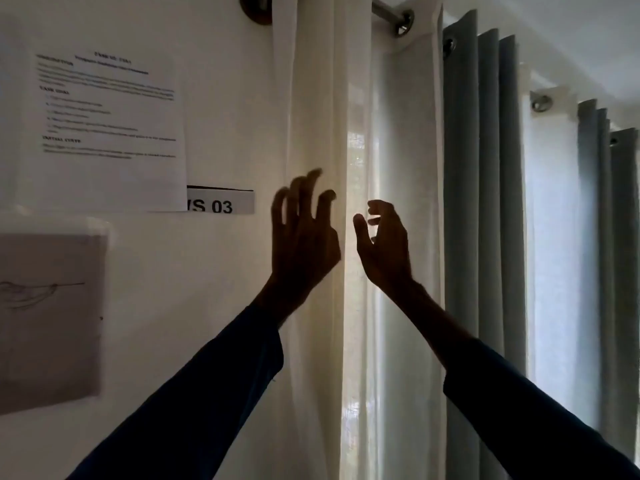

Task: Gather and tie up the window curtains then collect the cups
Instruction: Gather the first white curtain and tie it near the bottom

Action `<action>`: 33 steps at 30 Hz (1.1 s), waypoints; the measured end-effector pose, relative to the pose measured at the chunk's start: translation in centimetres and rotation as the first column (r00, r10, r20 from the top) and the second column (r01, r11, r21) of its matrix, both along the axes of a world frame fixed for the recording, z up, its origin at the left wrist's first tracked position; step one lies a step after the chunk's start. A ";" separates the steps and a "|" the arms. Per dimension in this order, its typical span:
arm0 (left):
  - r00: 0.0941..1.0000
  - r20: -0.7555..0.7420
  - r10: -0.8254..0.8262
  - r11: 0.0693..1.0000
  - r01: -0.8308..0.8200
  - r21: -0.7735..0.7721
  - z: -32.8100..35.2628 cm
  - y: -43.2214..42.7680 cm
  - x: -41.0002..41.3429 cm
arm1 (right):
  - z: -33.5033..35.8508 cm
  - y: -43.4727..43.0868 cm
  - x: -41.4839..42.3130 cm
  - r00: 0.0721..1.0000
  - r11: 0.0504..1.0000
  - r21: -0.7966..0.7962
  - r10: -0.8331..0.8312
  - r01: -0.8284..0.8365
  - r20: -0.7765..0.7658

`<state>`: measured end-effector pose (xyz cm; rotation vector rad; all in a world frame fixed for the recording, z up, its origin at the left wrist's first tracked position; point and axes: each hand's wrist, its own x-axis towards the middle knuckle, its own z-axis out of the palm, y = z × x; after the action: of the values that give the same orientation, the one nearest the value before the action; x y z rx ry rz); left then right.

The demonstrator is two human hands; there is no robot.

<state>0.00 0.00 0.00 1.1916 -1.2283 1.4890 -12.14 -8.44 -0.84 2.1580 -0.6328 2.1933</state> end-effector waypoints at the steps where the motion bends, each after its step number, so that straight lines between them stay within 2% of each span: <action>1: 0.996 -0.085 0.028 0.999 -0.029 -0.015 0.4 0.5 0.5 | 0.5 0.0 0.3 1.000 0.999 -0.042 -0.019 0.019 0.003; 3: 0.974 -0.228 -0.005 0.998 -0.008 -0.056 1.0 0.4 1.5 | 1.2 0.1 0.6 0.998 0.993 -0.102 -0.064 0.061 -0.025; 5: 0.956 -0.273 -0.104 0.993 0.085 -0.079 1.5 -0.5 2.7 | 2.1 0.2 1.3 0.999 0.993 -0.115 -0.037 0.032 -0.038; 10: 0.935 -0.168 -0.311 0.949 0.313 -0.015 5.3 -2.8 4.2 | 7.0 -0.1 3.3 0.993 0.995 -0.025 0.093 -0.095 -0.072; 15: 0.945 -0.169 -0.281 0.959 0.271 -0.081 9.8 -4.8 4.6 | 13.7 -2.0 4.3 0.988 0.997 0.038 0.073 -0.068 -0.135; 20: 0.937 -0.218 -0.272 0.954 0.233 -0.190 13.7 -7.1 4.2 | 17.8 -4.1 4.8 0.999 0.999 0.012 0.049 -0.049 -0.015; 24: 0.947 -0.212 -0.243 0.958 0.200 -0.207 14.5 -9.6 3.6 | 18.3 -6.4 4.3 0.994 0.992 -0.086 0.100 -0.095 0.052; 27: 0.954 -0.202 -0.221 0.956 0.172 -0.237 14.4 -10.7 3.6 | 17.7 -7.5 4.0 0.986 0.941 -0.312 0.158 -0.133 0.055; 30: 0.950 -0.231 -0.208 0.958 0.151 -0.243 14.3 -10.9 4.0 | 17.6 -8.1 4.3 0.999 0.879 -0.477 0.014 0.002 0.030; 33: 0.954 -0.226 -0.196 0.959 0.139 -0.246 14.8 -10.6 4.6 | 18.5 -7.8 5.0 0.999 0.887 -0.461 -0.023 0.040 0.042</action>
<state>4.58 -10.64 14.79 1.0546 -0.9377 1.2725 -7.15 -16.23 17.64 1.8503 -0.1160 2.0958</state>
